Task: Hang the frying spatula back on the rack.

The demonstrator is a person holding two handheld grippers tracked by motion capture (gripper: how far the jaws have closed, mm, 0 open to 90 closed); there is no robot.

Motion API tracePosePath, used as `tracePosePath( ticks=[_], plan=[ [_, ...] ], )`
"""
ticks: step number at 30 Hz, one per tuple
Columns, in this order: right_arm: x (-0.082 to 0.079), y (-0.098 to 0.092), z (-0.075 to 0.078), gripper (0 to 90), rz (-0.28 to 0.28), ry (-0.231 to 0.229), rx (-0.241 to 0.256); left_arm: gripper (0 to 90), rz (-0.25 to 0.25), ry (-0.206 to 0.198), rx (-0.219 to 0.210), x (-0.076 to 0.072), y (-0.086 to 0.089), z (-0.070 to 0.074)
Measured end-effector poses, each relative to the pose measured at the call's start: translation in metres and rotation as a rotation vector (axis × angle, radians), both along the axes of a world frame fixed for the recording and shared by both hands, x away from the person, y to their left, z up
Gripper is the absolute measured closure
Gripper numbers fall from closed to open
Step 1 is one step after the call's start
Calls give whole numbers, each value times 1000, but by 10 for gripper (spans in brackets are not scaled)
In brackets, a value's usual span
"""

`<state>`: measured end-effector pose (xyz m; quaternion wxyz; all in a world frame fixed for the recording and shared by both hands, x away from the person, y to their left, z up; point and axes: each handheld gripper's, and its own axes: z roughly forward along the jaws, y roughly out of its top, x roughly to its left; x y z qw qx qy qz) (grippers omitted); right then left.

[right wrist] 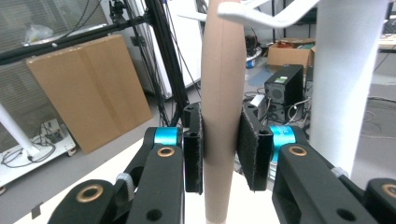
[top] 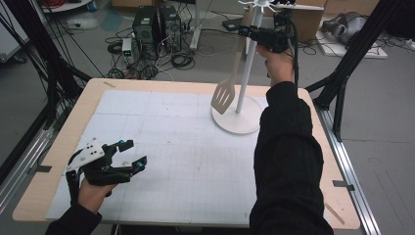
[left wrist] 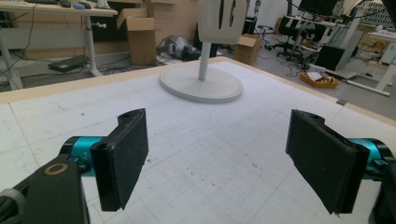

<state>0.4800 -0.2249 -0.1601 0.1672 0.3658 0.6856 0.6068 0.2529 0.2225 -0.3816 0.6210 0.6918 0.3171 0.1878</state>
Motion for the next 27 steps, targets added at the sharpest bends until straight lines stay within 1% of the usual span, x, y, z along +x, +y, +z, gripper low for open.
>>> tracePosePath(
  ticks=[4, 6, 8, 9, 10, 12, 13, 15, 17, 19, 20, 21, 23, 25, 26, 27],
  plan=[
    [-2, -1, -1, 732, -13, 2, -14, 216, -1, 2, 3, 0, 0, -1],
    [-4, -2, -3, 727, -26, -6, -6, 216, -1, 4, 4, 0, 0, -1],
    [-6, -4, -5, 709, -25, -4, 10, 216, -2, 6, 5, 1, 0, -1],
    [-7, -6, -6, 685, -28, -3, 15, 216, 0, 6, 5, 1, 0, -2],
    [-8, -7, -7, 638, -35, -5, 18, 216, 0, 5, 5, 1, 1, -1],
    [-14, -10, -9, 517, -60, -23, 14, 216, -1, 4, 4, 1, 1, -1],
    [-16, -12, -10, 474, -67, -27, 7, 216, 1, 5, 8, 1, 2, -1],
    [-24, -17, -14, 443, -76, -36, -20, 216, 3, 4, 7, 1, 2, -2],
    [-35, -23, -22, 398, -96, -42, -28, 216, 4, 4, 1, 1, 2, -2],
    [-46, -28, -30, 355, -110, -59, -46, 216, 7, 4, -3, 1, 3, -2],
    [-56, -32, -37, 331, -121, -70, -74, 215, 7, 3, -6, 1, 4, -2],
    [-65, -35, -43, 315, -121, -80, -100, 214, 9, 4, -7, 1, 4, -2],
    [-85, -40, -57, 240, -132, -107, -166, 213, 10, 7, -12, 2, 4, -3],
    [-108, -47, -72, 204, -129, -130, -204, 211, 10, 9, -10, 3, 5, -4],
    [-124, -52, -83, 188, -142, -143, -239, 210, 9, 10, -8, 4, 5, -4],
    [-134, -55, -89, 177, -149, -145, -243, 210, 7, 12, -7, 4, 4, -5]
  ],
)
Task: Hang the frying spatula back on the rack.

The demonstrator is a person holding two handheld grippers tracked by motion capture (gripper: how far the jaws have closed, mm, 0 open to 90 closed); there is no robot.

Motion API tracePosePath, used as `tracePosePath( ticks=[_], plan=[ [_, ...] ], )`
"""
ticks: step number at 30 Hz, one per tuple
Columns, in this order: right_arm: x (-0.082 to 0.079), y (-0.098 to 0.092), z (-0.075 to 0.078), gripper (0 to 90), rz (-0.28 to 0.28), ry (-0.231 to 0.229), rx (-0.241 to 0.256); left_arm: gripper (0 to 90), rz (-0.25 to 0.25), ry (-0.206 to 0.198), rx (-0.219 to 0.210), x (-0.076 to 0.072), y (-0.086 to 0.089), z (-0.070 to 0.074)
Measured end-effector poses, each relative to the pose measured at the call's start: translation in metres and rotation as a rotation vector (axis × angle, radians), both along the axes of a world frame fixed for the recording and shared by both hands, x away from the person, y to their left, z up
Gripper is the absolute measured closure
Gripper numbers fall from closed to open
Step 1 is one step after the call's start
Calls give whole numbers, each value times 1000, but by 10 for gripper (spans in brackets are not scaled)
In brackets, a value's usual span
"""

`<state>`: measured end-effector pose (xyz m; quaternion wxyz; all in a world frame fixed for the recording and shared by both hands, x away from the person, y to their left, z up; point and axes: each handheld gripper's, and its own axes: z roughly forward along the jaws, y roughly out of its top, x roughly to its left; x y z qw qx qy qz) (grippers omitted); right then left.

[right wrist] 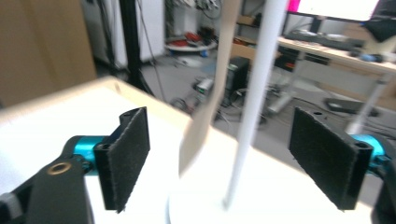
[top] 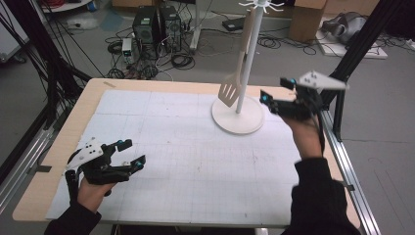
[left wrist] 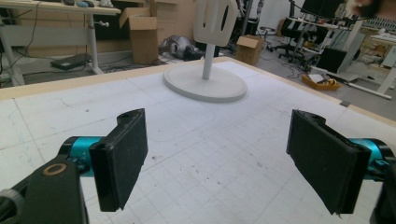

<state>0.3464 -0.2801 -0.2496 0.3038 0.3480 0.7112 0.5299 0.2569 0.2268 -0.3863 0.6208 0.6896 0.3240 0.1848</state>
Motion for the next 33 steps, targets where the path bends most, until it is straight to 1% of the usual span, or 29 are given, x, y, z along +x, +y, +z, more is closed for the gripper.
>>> tracePosePath(
  ticks=[2, 4, 5, 7, 8, 9, 11, 12, 14, 16, 18, 19, 20, 22, 28, 30, 33],
  plan=[
    [-25, -10, -18, 165, -6, -11, -8, 210, 2, 3, 3, 1, -1, -1],
    [-49, -18, -36, 161, -28, -12, -11, 211, 10, 3, 2, 1, 0, -1],
    [-60, -21, -45, 161, -34, -12, 10, 211, 15, 3, -9, 1, 0, 0],
    [-78, -26, -62, 161, -47, 2, 29, 211, 20, 4, -24, 2, 1, 0],
    [-86, -28, -70, 161, -53, 11, 32, 211, 21, 4, -29, 3, 1, 0],
    [-93, -29, -78, 161, -61, 22, 23, 211, 24, 5, -32, 3, 1, 0],
    [-104, -31, -93, 161, -77, 46, -20, 211, 28, 3, -31, 3, 1, 0],
    [-109, -33, -100, 161, -84, 62, -24, 211, 29, 1, -31, 3, 0, 0],
    [-118, -36, -112, 161, -96, 78, 12, 211, 33, -1, -31, 3, 1, 0],
    [-127, -37, -121, 161, -104, 77, 15, 211, 37, -5, -30, 3, 1, 0],
    [-134, -37, -126, 161, -103, 72, -6, 211, 38, -8, -29, 3, 1, 0],
    [-135, -36, -125, 161, -102, 64, -26, 211, 41, -10, -26, 3, 1, -1],
    [-136, -37, -124, 161, -104, 57, -36, 211, 43, -10, -23, 2, 0, -1],
    [-138, -37, -123, 161, -107, 37, -29, 211, 39, -14, -21, 1, 0, 0],
    [-140, -35, -125, 161, -103, 56, -36, 211, 29, -21, -17, -3, -3, 1],
    [-140, -35, -125, 162, -103, 50, -41, 211, 27, -22, -16, -3, -4, 1],
    [-140, -35, -125, 162, -107, 54, -38, 211, 26, -21, -14, -4, -4, 1]
  ],
)
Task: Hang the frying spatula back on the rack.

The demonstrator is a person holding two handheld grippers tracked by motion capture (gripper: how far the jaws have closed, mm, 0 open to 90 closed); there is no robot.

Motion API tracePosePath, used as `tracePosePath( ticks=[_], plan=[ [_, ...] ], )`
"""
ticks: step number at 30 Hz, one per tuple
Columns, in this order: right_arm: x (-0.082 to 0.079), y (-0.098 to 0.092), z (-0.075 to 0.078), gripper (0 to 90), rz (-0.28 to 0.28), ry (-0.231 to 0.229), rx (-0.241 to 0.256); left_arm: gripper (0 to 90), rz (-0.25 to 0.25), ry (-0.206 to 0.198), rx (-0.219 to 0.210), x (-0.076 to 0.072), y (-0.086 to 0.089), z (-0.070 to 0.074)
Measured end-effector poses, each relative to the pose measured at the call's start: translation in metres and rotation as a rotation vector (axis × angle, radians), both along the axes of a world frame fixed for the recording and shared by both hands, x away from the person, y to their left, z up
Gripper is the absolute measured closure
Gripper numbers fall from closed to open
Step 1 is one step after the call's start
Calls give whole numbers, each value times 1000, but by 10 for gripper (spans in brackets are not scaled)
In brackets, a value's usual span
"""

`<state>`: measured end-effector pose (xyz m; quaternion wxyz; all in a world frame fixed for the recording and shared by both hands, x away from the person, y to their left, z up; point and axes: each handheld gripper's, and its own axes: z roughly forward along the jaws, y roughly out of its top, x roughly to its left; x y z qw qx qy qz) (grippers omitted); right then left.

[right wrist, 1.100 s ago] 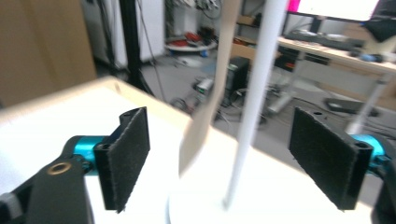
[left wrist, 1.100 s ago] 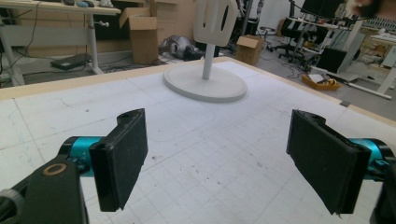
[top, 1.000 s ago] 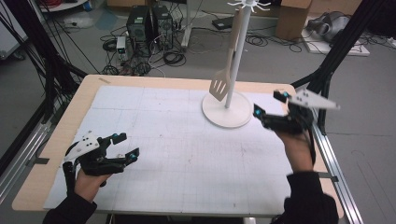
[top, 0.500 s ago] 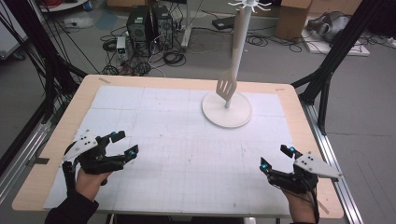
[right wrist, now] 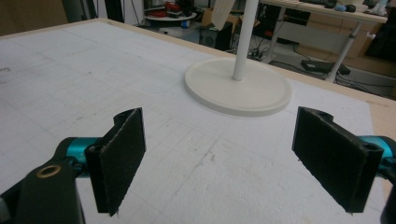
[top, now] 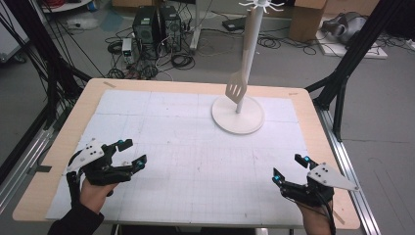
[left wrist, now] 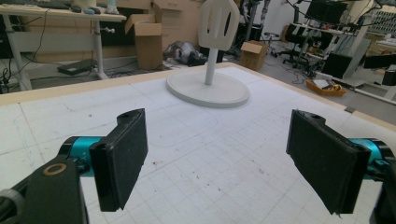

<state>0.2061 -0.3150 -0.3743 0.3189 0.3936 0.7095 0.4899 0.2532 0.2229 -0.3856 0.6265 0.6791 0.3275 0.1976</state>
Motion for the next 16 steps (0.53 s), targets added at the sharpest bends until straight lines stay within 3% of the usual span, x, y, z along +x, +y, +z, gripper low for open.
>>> tracePosePath(
  ticks=[16],
  plan=[
    [4, -4, -3, 162, -6, 18, 10, 211, 10, 9, 5, 2, 1, -2]
  ],
)
